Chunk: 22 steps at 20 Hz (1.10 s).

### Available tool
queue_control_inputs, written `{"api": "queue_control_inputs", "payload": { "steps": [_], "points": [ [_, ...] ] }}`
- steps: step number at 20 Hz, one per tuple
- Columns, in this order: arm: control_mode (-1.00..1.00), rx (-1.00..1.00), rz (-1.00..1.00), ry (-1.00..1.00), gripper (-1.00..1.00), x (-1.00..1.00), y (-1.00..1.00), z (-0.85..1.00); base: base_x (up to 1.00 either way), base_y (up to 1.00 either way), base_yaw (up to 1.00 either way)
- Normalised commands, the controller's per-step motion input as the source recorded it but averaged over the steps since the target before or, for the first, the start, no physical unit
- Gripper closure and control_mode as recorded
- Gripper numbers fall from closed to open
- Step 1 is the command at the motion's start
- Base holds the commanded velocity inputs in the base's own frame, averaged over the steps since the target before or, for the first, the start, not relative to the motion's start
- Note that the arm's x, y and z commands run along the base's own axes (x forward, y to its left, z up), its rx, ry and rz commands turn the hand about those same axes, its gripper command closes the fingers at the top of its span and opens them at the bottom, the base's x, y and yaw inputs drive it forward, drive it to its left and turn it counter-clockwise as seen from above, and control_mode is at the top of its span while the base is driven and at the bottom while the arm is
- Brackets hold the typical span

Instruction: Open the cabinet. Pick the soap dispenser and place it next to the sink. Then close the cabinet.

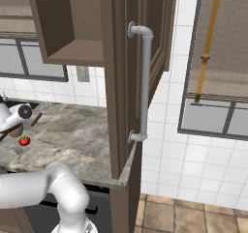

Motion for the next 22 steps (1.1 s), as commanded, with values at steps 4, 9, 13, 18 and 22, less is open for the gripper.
{"api": "queue_control_inputs", "payload": {
  "steps": [4, 9, 13, 18, 22],
  "points": [
    [-1.0, 0.0, 0.02, 0.0, 1.0, 0.39, 0.25, -0.25, 0.0, 0.0, 0.0],
    [-1.0, 0.0, 0.02, 0.0, 1.0, 0.38, 0.25, -0.27, 0.0, 0.0, 0.0],
    [-1.0, 0.0, 0.04, 0.0, 1.0, 0.27, 0.28, -0.35, 0.0, 0.0, 0.0],
    [-1.0, 0.0, 0.05, -0.01, 1.0, 0.07, 0.2, -0.45, 0.0, 0.0, 0.0],
    [-1.0, -0.01, 0.05, -0.07, 1.0, -0.02, 0.1, -0.48, 0.0, 0.0, 0.0]
  ]
}}
